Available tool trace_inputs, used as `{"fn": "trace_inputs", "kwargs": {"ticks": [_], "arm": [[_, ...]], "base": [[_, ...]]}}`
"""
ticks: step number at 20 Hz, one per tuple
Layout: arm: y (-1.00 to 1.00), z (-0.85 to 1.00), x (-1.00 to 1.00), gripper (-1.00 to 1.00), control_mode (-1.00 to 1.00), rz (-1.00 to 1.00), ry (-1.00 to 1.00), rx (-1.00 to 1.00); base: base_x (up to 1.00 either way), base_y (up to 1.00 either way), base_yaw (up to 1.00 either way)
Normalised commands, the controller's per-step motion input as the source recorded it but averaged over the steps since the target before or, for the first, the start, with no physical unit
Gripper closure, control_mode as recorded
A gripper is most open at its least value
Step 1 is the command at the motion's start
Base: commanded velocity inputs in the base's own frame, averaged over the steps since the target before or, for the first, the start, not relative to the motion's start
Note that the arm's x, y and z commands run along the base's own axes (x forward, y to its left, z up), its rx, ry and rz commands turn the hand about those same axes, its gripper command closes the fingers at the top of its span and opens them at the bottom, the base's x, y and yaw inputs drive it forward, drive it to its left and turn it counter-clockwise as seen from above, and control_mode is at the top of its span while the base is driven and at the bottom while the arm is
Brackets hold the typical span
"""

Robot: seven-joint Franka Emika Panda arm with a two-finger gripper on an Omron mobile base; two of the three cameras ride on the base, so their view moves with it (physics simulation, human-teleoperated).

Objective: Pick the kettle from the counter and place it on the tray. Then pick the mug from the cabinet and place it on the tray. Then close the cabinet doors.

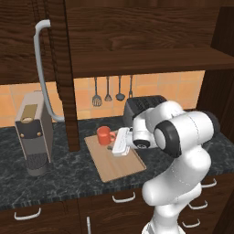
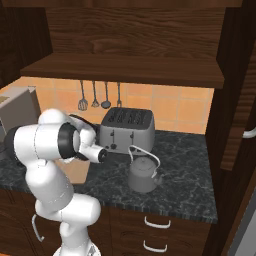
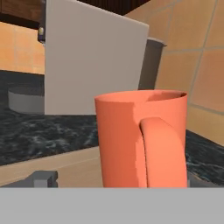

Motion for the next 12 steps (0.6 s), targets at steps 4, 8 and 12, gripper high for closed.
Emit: {"fn": "trace_inputs", "kwargs": {"ticks": [4, 8, 12], "arm": [[0.0, -0.43, 0.26, -1.0, -1.0, 0.0, 0.16, -0.06], [-0.02, -0.67, 0.07, -1.0, -1.0, 0.0, 0.05, -0.06], [-0.24, -0.35, 0.0, -1.0, -1.0, 0.0, -0.12, 0.0]], "base": [[0.0, 0.0, 0.0], [0.0, 0.0, 0.0], [0.0, 0.0, 0.0]]}}
